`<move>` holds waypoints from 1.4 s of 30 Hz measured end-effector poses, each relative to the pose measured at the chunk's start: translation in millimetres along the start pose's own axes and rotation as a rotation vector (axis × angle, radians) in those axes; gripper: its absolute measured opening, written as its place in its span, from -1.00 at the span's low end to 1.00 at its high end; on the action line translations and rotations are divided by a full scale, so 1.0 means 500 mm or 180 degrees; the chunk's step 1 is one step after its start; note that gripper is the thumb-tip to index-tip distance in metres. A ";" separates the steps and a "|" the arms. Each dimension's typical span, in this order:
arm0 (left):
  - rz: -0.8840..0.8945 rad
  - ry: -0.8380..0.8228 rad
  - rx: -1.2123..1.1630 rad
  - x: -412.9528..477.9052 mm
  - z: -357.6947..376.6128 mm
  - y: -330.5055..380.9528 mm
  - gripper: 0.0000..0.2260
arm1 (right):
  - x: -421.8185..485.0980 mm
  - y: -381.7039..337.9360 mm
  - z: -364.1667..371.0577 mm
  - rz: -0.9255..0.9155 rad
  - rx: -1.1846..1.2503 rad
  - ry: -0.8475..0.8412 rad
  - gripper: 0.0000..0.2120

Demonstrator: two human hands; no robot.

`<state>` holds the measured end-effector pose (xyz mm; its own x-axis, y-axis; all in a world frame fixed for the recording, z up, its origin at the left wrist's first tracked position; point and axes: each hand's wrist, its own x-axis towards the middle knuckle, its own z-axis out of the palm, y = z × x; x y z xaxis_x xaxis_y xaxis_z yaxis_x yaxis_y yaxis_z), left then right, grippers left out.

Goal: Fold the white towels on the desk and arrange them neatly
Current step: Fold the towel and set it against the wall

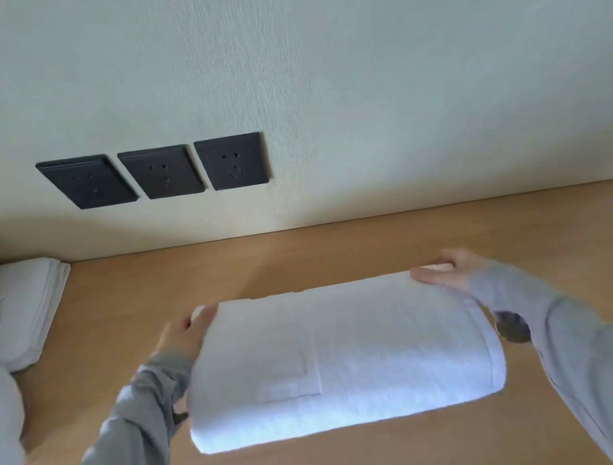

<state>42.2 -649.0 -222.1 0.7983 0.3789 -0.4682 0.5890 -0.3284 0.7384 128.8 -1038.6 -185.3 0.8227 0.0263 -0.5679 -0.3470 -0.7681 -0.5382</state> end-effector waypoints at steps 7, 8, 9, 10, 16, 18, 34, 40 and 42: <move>0.0254 0.0257 -0.0357 -0.008 0.013 -0.014 -0.71 | -0.071 0.022 0.057 -0.0092 0.1660 0.0344 -0.67; 0.0254 0.0267 -0.0358 -0.003 0.012 -0.016 -0.71 | -0.069 0.019 0.056 -0.0151 0.1697 0.0441 -0.72; 0.0220 0.0295 -0.0350 0.002 0.010 -0.018 -0.72 | -0.064 0.015 0.057 -0.0218 0.1728 0.0596 -0.77; 0.0183 0.0311 -0.0335 0.006 0.007 -0.017 -0.72 | -0.054 0.011 0.058 -0.0289 0.1700 0.0769 -0.78; 0.0112 0.0258 0.0740 0.026 0.015 0.017 -0.61 | 0.012 0.022 0.080 0.0055 0.0789 0.0757 -0.33; 0.0203 0.0411 0.1323 0.012 0.015 0.041 -0.62 | 0.010 0.023 0.077 -0.0048 0.0732 0.0794 -0.29; 0.1989 0.0075 0.3104 -0.140 0.178 0.023 -0.47 | -0.087 -0.041 0.233 -0.1476 -0.2241 0.1226 -0.39; 0.1823 0.0309 0.3079 -0.135 0.137 -0.012 -0.35 | -0.057 0.038 0.189 -0.1276 -0.2210 0.1057 -0.35; 0.1844 0.0289 0.3034 -0.127 0.144 -0.018 -0.34 | -0.051 0.041 0.197 -0.1316 -0.2126 0.1127 -0.36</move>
<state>-4.8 -732.4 -233.9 0.9941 0.0029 -0.1083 0.0183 -0.9898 0.1414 56.3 -992.2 -243.3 0.9551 0.2712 -0.1196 0.2577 -0.9591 -0.1167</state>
